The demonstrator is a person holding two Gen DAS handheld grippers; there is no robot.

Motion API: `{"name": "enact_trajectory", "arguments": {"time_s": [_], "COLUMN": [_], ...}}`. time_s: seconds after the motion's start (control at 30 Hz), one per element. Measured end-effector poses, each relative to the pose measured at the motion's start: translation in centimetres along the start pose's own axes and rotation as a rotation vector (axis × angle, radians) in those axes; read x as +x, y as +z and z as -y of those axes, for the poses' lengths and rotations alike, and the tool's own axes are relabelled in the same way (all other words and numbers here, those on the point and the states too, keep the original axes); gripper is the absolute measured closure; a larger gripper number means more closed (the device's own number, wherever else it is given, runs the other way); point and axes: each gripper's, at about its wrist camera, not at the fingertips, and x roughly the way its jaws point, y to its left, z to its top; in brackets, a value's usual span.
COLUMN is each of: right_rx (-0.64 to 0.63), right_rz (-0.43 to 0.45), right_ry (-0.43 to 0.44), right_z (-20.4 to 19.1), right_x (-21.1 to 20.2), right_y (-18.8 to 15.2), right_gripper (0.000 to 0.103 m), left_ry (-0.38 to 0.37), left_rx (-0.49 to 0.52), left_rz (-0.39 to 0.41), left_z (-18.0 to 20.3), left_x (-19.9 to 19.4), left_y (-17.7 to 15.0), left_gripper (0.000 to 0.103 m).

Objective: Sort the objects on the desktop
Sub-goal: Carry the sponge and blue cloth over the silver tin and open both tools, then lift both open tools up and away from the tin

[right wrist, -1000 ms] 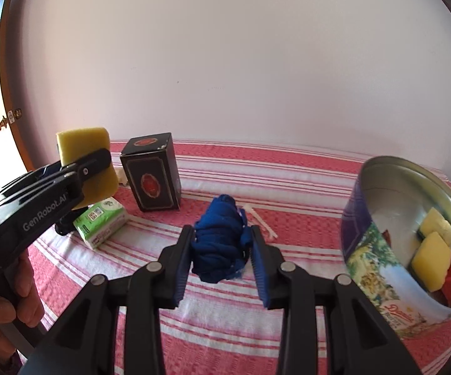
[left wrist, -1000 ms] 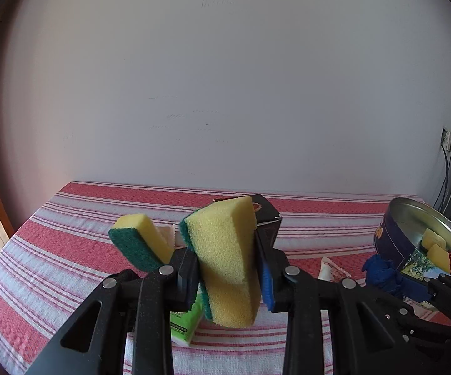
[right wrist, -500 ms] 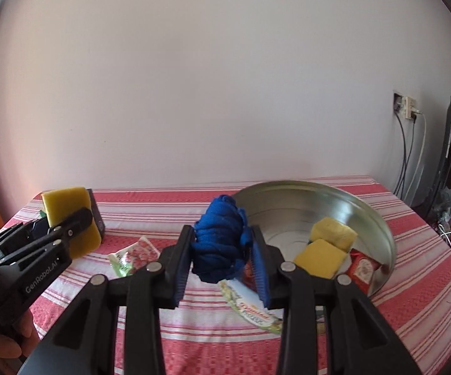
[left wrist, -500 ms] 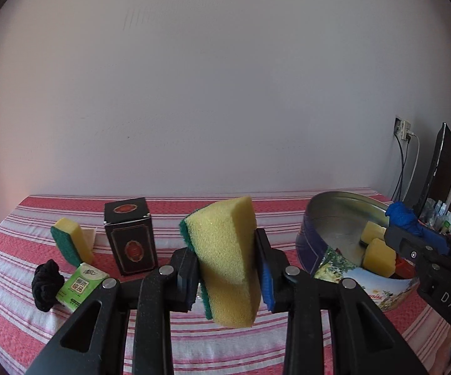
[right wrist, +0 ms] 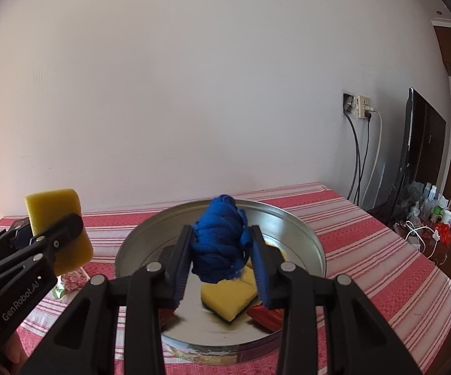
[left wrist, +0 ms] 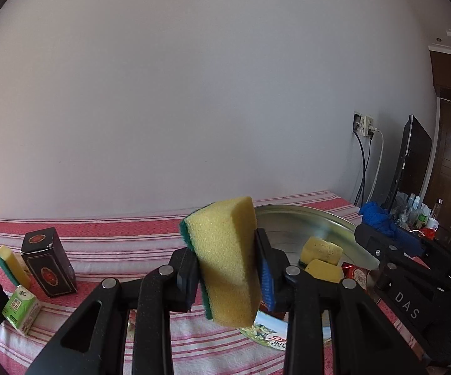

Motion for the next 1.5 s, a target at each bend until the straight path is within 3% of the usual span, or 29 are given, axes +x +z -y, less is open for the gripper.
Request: {"name": "enact_trajectory", "arguments": {"time_s": [0.47, 0.93, 1.0, 1.03, 1.07, 1.2, 1.3, 1.5], "right_rx": [0.018, 0.028, 0.019, 0.017, 0.020, 0.055, 0.066, 0.043], "right_rz": [-0.028, -0.049, -0.048, -0.049, -0.036, -0.007, 0.002, 0.040], "right_ry": [-0.070, -0.089, -0.090, -0.082, -0.097, -0.107, -0.100, -0.108], "right_z": [2.6, 3.7, 3.6, 3.6, 3.7, 4.4, 4.6, 3.9], "right_x": [3.5, 6.4, 6.7, 6.8, 6.7, 6.3, 6.1, 5.5], "right_y": [-0.4, -1.1, -1.3, -1.3, -1.4, -1.3, -1.3, -1.4], "right_gripper": [0.067, 0.065, 0.061, 0.044, 0.041, 0.040, 0.040, 0.036], "left_ry": [-0.023, 0.023, 0.036, 0.041, 0.060, 0.096, 0.089, 0.167], "left_rx": [0.014, 0.047, 0.046, 0.047, 0.044, -0.004, -0.027, 0.002], "left_rz": [-0.046, -0.063, -0.061, -0.060, -0.051, -0.006, 0.014, 0.039], "left_z": [3.8, 5.3, 5.3, 5.4, 5.2, 4.3, 4.2, 4.2], "left_x": [3.6, 6.4, 6.6, 6.6, 6.5, 5.6, 5.2, 4.5], "left_y": [-0.4, -1.6, -1.8, -1.9, -2.0, -2.0, -1.9, -2.4], "left_gripper": [0.069, 0.067, 0.057, 0.053, 0.046, 0.009, 0.009, 0.009]}}
